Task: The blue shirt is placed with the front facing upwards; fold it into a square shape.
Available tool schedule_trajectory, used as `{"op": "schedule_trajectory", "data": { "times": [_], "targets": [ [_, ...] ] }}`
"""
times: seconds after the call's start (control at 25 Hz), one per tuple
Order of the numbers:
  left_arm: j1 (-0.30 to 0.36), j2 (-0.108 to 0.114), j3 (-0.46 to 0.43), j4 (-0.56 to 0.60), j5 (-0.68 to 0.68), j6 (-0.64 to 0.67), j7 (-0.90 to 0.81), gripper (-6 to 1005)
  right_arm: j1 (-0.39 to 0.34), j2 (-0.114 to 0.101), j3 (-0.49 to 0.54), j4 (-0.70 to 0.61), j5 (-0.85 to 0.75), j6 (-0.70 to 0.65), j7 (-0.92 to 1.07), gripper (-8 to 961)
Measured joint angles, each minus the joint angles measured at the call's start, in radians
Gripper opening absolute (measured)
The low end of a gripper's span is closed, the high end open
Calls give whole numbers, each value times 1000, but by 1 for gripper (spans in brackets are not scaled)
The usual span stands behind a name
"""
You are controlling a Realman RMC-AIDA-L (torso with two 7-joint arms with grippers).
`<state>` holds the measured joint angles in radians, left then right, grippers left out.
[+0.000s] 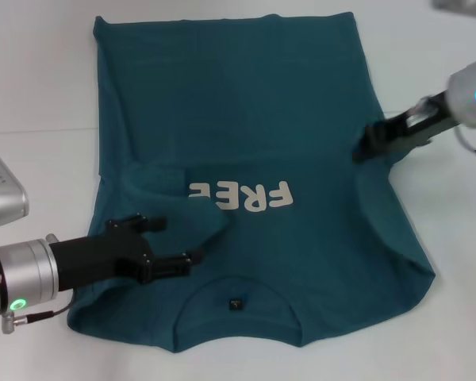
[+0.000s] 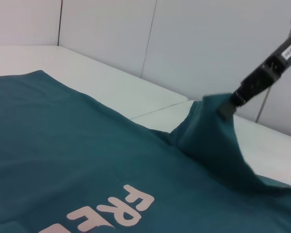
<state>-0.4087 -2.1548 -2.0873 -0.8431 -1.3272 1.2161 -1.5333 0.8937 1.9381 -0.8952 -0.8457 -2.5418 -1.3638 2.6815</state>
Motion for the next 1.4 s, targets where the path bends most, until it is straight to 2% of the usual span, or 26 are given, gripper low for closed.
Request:
{"op": "schedule_trajectory", "data": {
  "times": [0.24, 0.44, 0.68, 0.84, 0.92, 1.0, 1.16, 1.32, 1.4],
  "targets": [
    [1, 3, 0, 0, 4, 1, -1, 919, 70, 43, -18, 92, -105, 50, -14, 24],
    [1, 4, 0, 1, 5, 0, -3, 919, 85, 64, -26, 96, -106, 52, -22, 45],
    [1, 4, 0, 2, 4, 0, -5, 919, 109, 79, -54, 153, -108, 64, -19, 69],
    [-2, 4, 0, 3, 6, 0, -5, 920, 104, 80, -55, 169, -110, 68, -10, 86],
    [-1, 4, -4, 2, 6, -2, -5, 920, 90, 76, -49, 161, -108, 65, -8, 94],
    [4, 5, -26, -2, 6, 2, -5, 920, 77, 71, -27, 149, -103, 62, -6, 141],
    [28, 6, -60, -22, 7, 13, -19, 919, 32, 62, 70, 99, -41, 25, -24, 236],
    [90, 10, -67, -93, 9, 18, -117, 920, -84, 46, 133, 27, 127, -62, -80, 331],
    [127, 19, -71, -139, 14, 29, -206, 920, -169, 38, 161, -12, 225, -106, -117, 402]
  ]
}}
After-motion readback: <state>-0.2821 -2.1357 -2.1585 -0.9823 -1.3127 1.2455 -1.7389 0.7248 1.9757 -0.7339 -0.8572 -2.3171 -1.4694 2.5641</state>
